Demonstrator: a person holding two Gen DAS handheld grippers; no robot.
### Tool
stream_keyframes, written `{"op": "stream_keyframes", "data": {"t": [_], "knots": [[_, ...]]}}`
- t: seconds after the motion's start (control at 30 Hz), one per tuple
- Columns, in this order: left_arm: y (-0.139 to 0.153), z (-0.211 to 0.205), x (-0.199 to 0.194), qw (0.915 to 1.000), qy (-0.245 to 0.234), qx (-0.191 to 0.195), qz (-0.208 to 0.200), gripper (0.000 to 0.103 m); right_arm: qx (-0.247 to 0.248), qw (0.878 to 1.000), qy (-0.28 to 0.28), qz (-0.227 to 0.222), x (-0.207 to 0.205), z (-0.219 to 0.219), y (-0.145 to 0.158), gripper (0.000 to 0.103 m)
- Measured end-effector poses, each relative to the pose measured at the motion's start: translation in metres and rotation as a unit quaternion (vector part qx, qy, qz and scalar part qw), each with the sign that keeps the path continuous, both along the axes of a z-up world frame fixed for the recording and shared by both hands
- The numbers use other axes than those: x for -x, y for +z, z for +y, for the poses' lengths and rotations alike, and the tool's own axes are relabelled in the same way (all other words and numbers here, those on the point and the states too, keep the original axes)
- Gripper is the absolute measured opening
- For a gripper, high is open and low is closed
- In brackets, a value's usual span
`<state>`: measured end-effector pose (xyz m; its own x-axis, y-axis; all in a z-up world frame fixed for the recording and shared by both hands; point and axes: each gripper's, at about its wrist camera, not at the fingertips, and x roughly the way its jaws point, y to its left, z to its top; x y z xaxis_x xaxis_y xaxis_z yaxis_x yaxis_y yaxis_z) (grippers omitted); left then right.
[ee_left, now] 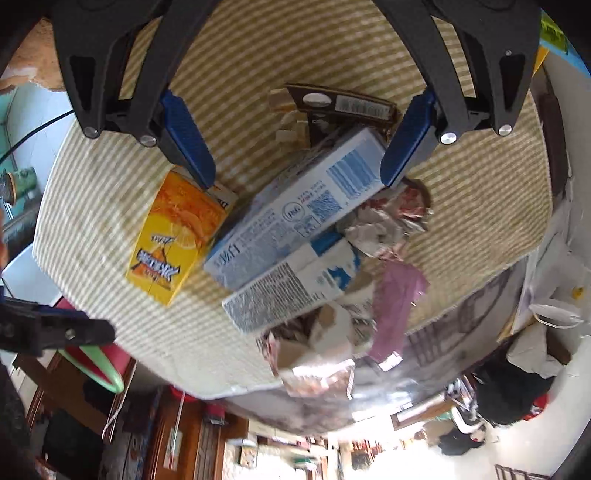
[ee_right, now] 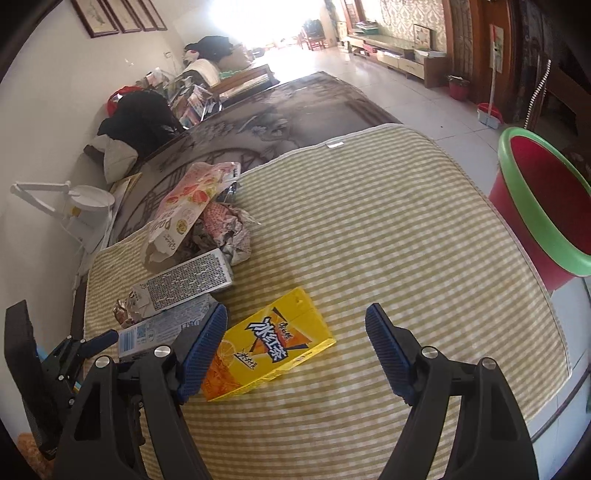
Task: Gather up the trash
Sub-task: 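Move both tools back over the table toward the remaining trash, then grasp the yellow iced-tea carton with the right tool while the left tool grasps the milk carton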
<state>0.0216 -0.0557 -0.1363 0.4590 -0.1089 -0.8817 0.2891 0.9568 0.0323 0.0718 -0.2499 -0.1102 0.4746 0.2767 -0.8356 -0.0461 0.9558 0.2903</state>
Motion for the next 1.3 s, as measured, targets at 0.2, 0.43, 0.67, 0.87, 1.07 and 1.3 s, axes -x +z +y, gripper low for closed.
{"op": "stream_keyframes", "data": {"t": [0.2,0.43,0.67,0.87,1.07,1.3], "knots": [[-0.008,-0.012,-0.016,0.9998,-0.018,0.008,-0.004,0.09,-0.002,0.999,-0.039,0.014,0.012,-0.021,-0.008,0.076],[-0.016,-0.028,-0.028,0.9992,-0.033,0.004,0.02,0.094,0.007,0.999,-0.037,0.013,0.017,-0.021,-0.005,0.076],[-0.004,-0.011,-0.023,0.9995,-0.002,0.026,0.015,0.038,0.008,0.999,-0.039,0.021,0.017,-0.021,-0.007,0.076],[-0.001,0.0,-0.021,0.9978,0.025,0.056,0.026,0.031,-0.001,0.999,-0.022,0.031,0.014,-0.009,-0.008,0.076],[0.0,0.001,-0.013,0.9979,0.023,0.055,0.026,0.041,-0.031,0.996,-0.013,0.08,0.018,0.0,-0.028,0.076],[0.001,0.0,-0.008,0.9974,0.022,0.062,0.028,0.055,-0.07,0.99,-0.017,0.12,0.021,0.002,-0.046,0.076]]}}
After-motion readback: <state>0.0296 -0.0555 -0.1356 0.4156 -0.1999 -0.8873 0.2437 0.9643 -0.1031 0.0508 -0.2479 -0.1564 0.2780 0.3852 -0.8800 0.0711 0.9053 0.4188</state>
